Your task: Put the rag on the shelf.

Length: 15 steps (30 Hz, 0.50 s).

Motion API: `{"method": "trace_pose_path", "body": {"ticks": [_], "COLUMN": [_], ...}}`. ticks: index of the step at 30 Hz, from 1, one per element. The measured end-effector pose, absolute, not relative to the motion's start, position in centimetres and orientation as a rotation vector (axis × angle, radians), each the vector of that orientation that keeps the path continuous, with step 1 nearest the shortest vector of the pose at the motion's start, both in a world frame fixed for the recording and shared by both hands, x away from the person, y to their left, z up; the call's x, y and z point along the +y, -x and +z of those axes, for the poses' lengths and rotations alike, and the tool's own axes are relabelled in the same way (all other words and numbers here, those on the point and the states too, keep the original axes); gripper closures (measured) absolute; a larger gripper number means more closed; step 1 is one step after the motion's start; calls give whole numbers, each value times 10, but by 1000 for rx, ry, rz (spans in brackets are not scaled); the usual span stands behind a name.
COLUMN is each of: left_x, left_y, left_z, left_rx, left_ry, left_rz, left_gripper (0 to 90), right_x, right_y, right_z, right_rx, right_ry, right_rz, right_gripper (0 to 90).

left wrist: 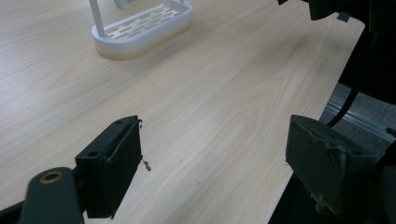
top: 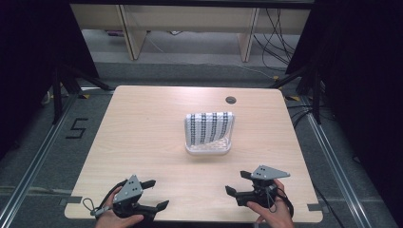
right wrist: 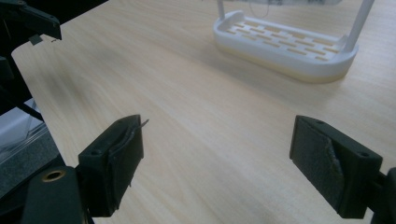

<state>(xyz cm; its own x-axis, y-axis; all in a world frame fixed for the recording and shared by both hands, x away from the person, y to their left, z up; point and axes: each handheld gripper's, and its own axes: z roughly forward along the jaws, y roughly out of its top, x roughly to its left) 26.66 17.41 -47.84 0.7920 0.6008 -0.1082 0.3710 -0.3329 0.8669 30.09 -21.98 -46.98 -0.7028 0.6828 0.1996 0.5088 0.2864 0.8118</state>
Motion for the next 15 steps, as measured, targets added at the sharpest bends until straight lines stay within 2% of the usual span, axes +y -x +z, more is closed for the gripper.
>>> {"method": "trace_pose_path", "body": {"ticks": [15], "left_x": [172], "left_y": [-265], "left_z": [-493], "left_rx": [736], "left_ry": [-2042], "left_rz": [267], "left_gripper": [179], "right_x": [-214], "right_y": [-295], "right_z": [-488], "right_rx": [2441], "right_ry": [-1071], "right_rz": [1286], "right_gripper": [177]}}
